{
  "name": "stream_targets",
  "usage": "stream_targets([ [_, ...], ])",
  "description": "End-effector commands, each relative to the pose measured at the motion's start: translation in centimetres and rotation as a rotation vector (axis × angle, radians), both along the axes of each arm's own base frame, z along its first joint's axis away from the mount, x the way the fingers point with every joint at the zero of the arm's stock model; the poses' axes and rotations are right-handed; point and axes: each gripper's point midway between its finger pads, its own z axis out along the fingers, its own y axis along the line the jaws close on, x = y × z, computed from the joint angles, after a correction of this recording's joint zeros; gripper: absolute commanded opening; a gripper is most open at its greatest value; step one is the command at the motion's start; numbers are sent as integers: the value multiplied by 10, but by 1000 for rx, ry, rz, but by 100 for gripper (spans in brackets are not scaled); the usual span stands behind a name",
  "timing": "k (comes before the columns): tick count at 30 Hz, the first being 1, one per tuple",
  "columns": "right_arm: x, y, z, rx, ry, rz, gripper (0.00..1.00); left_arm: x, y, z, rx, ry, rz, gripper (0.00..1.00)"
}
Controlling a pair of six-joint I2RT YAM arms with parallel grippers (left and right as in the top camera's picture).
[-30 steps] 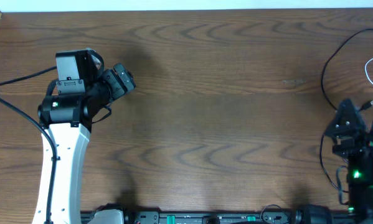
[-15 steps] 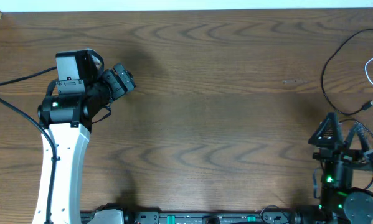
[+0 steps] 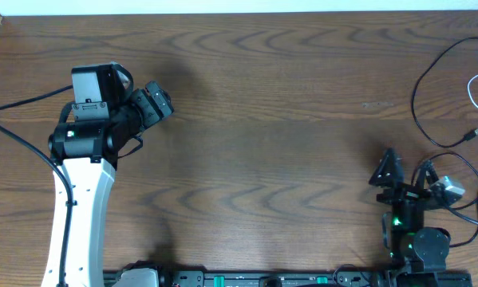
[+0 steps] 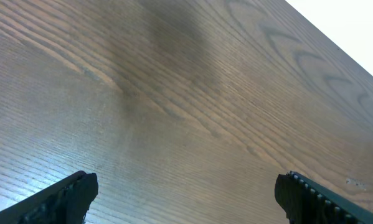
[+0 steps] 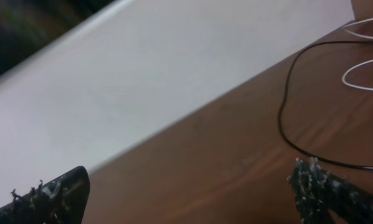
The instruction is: Untangle cables
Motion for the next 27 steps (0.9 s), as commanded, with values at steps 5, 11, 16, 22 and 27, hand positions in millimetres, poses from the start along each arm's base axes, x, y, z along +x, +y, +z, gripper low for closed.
stream_targets([
  [5, 1, 20, -18, -303, 90, 112, 99, 2, 4, 4, 17, -10, 6, 96],
  [11, 1, 22, -23, -361, 116, 128, 99, 2, 4, 4, 17, -10, 6, 96],
  [16, 1, 22, -24, -361, 117, 128, 99, 2, 4, 4, 17, -10, 6, 96],
  [22, 1, 22, -24, -361, 117, 128, 99, 2, 4, 4, 17, -10, 6, 96],
  [27, 1, 22, -24, -361, 117, 128, 99, 2, 4, 4, 17, -10, 6, 96],
])
